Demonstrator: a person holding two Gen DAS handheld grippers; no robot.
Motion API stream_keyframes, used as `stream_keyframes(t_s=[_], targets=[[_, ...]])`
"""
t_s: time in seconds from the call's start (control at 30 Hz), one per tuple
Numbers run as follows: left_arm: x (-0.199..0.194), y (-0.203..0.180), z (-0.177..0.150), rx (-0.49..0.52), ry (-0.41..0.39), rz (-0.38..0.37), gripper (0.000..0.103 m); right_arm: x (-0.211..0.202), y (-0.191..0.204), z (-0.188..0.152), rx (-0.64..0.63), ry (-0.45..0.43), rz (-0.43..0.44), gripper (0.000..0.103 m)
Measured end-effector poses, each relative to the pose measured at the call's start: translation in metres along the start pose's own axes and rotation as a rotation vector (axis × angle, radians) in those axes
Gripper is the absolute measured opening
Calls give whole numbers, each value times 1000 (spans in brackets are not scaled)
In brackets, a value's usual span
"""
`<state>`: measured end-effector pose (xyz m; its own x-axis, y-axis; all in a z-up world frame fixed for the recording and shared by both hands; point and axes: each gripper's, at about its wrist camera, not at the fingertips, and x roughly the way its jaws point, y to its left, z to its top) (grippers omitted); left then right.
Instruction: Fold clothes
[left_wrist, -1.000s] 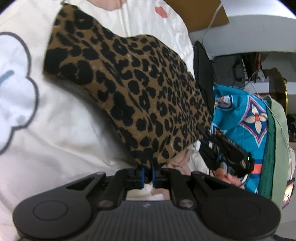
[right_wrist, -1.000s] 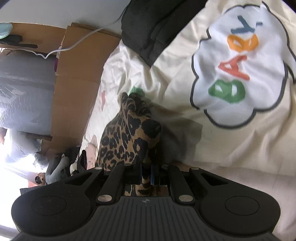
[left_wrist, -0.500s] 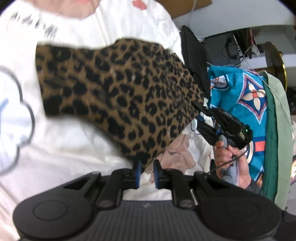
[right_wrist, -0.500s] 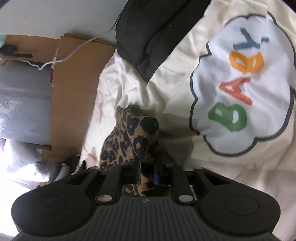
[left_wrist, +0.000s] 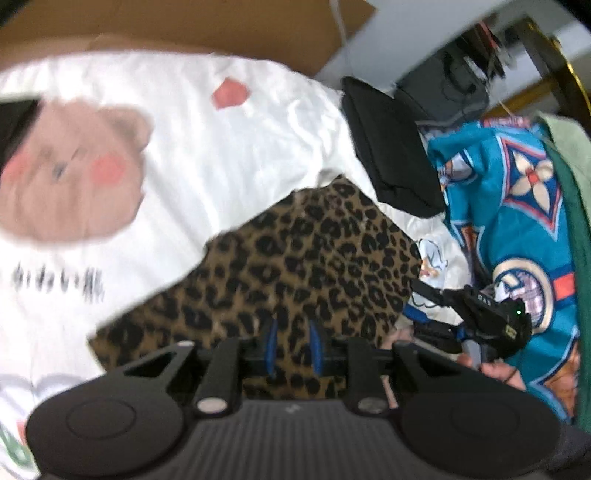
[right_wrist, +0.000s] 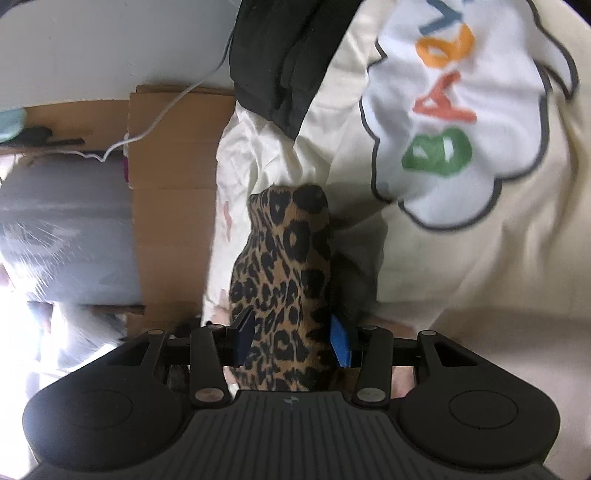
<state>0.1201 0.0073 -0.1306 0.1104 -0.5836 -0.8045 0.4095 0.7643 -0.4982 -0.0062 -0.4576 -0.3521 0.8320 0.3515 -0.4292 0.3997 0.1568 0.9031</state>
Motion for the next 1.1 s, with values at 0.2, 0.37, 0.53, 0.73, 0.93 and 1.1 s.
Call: stream_keyframes(t_s=[0.2, 0.37, 0.53, 0.73, 0.93, 1.1], targets=[[21, -24, 42, 27, -35, 66, 22, 4, -4, -14, -15, 31, -18, 46], [36, -39, 67, 78, -30, 113, 25, 7, -3, -20, -35, 47, -21, 45], [53, -42, 77, 123, -45, 153, 41, 8, -3, -23, -36, 52, -23, 45], [82, -41, 80, 192, -20, 152, 40, 0, 1, -25, -77, 72, -52, 45], [104, -51, 82, 357, 7, 217, 41, -5, 0, -26, -128, 94, -81, 45], [113, -55, 73, 453, 28, 225, 41, -4, -7, -26, -102, 86, -82, 45]])
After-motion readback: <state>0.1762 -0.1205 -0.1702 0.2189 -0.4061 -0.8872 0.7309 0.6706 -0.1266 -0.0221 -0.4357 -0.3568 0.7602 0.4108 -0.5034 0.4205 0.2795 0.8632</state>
